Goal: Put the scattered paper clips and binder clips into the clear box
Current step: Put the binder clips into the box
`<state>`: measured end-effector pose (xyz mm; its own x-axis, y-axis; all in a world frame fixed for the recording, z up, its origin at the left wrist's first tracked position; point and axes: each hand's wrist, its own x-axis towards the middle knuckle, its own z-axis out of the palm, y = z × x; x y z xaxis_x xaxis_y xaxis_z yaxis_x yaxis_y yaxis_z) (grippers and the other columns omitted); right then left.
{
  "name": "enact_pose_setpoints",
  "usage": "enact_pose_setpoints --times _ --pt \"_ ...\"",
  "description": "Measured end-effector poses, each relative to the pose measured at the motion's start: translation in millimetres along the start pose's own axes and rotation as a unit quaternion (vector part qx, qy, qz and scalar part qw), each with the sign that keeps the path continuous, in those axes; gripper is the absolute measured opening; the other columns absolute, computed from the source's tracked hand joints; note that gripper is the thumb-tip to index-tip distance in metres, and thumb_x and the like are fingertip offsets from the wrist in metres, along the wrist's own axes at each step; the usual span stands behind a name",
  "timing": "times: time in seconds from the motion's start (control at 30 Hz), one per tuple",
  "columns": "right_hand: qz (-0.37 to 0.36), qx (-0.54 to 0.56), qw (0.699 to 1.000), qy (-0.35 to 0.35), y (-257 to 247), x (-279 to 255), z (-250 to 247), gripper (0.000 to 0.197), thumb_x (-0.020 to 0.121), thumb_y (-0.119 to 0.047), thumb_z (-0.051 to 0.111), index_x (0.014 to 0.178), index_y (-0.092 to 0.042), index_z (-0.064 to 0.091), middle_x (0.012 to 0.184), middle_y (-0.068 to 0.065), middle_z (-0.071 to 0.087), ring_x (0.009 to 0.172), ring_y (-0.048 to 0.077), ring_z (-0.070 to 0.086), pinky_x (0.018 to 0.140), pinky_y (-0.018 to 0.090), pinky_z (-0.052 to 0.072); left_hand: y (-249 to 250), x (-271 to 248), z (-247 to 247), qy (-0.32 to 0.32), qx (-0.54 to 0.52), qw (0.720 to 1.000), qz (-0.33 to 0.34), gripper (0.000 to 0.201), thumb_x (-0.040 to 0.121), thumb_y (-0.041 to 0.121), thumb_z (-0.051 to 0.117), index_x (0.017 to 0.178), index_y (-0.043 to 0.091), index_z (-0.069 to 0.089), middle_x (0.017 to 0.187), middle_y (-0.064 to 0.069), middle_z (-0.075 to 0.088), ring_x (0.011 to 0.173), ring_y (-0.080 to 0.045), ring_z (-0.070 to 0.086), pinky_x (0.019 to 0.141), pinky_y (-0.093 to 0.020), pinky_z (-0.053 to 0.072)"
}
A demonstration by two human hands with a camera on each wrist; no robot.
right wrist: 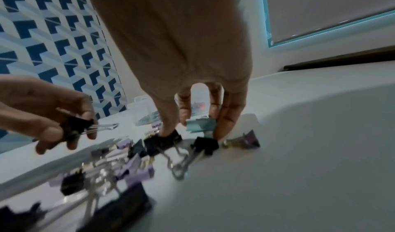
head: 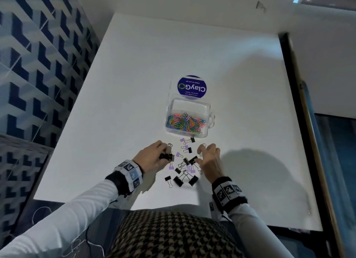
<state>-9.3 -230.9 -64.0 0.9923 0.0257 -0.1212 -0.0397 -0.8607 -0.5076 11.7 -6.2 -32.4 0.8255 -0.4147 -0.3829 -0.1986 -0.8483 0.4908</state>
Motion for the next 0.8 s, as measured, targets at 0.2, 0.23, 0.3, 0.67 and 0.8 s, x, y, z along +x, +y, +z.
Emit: enact_pose_setpoints --times 0.2,0.23,0.3,0.67,0.8 --pt "0.028 -0.052 0.996 -0.070 -21 7 0 0.047 0.072 -0.037 0.073 0.104 -0.008 0.054 0.102 0.015 0.046 0.094 0.030 0.041 0.077 0.041 0.046 6 14 -50 0.071 -0.097 0.993 0.001 0.023 0.082 0.012 0.064 0.102 0.005 0.053 0.101 -0.012 0.067 0.084 -0.020 0.058 0.072 -0.023 0.042" --pt "0.025 -0.057 0.995 -0.081 -23 7 2 0.044 0.073 -0.032 0.074 0.103 -0.007 0.054 0.103 0.016 0.046 0.094 0.032 0.042 0.079 0.042 0.046 8 26 -62 0.095 -0.100 0.990 0.006 0.023 0.081 0.011 0.064 0.101 0.005 0.054 0.100 -0.013 0.066 0.084 -0.021 0.058 0.073 -0.026 0.044" --pt "0.014 -0.038 0.997 -0.072 -25 5 4 0.033 0.072 -0.016 0.072 0.099 -0.005 0.057 0.100 0.019 0.048 0.089 0.035 0.045 0.079 0.046 0.047 12 57 -83 0.138 -0.099 0.985 0.011 0.024 0.080 0.010 0.066 0.100 0.003 0.053 0.100 -0.016 0.065 0.088 -0.026 0.060 0.077 -0.032 0.048" --pt "-0.056 0.022 0.994 -0.092 -10 -11 -4 0.031 0.065 -0.010 0.078 0.091 -0.008 0.059 0.088 0.004 0.041 0.081 0.021 0.039 0.074 0.028 0.039 14 150 -89 0.109 -0.008 0.993 -0.034 0.024 0.088 0.019 0.056 0.108 0.008 0.062 0.121 -0.016 0.060 0.113 -0.032 0.048 0.098 -0.038 0.036" --pt "-0.065 0.049 0.993 -0.089 -6 -8 -8 0.022 0.064 0.002 0.065 0.084 -0.004 0.060 0.083 0.005 0.041 0.078 0.021 0.041 0.079 0.041 0.048 3 129 -68 0.218 -0.046 0.973 -0.065 0.036 0.089 0.010 0.053 0.125 0.009 0.052 0.140 -0.016 0.041 0.128 -0.035 0.032 0.108 -0.042 0.029"
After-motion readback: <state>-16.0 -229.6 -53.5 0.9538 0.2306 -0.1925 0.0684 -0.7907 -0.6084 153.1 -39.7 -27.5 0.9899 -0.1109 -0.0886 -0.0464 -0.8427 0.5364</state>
